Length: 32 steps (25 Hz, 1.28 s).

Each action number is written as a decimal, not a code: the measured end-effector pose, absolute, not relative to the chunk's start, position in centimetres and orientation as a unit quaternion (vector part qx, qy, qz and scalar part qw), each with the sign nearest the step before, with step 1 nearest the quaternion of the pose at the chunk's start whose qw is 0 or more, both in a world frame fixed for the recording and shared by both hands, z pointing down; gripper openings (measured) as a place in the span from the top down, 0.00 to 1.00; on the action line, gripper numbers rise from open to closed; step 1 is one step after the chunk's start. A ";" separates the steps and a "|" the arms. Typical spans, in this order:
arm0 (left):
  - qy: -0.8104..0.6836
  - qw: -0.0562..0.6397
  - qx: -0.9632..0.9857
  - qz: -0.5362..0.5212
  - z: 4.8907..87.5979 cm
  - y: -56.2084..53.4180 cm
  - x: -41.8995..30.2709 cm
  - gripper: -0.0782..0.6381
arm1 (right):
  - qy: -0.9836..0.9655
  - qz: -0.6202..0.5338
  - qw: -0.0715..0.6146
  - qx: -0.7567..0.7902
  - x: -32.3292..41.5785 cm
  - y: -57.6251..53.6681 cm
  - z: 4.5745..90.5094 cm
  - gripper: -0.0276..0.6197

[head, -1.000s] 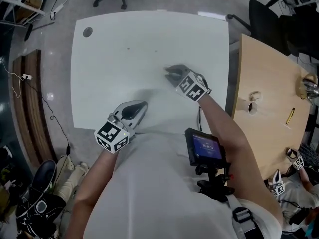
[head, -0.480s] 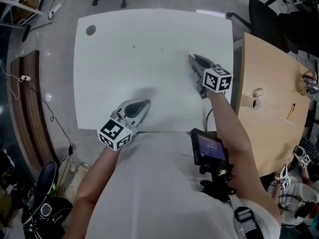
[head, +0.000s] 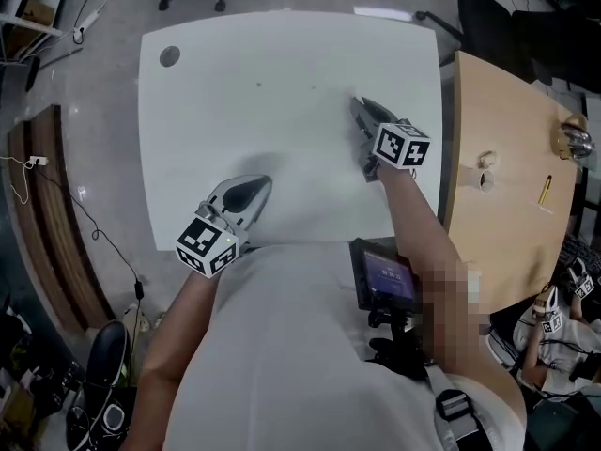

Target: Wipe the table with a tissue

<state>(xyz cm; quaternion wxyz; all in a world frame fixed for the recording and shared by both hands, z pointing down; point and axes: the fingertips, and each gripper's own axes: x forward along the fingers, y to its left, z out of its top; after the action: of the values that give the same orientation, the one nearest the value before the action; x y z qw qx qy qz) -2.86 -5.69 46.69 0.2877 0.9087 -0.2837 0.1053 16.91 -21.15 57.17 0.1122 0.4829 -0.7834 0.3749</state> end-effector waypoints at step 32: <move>-0.288 0.307 0.902 0.095 48.1 -6.4 -6.7 0.88 | -0.832 0.052 0.460 0.304 5.3 -20.2 60.5 0.87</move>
<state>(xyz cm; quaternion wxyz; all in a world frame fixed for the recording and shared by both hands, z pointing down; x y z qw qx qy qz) -6.69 -6.40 48.11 0.3070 0.9022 -0.2877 0.0953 5.32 -20.19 60.54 0.4605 0.3043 -0.8323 0.0515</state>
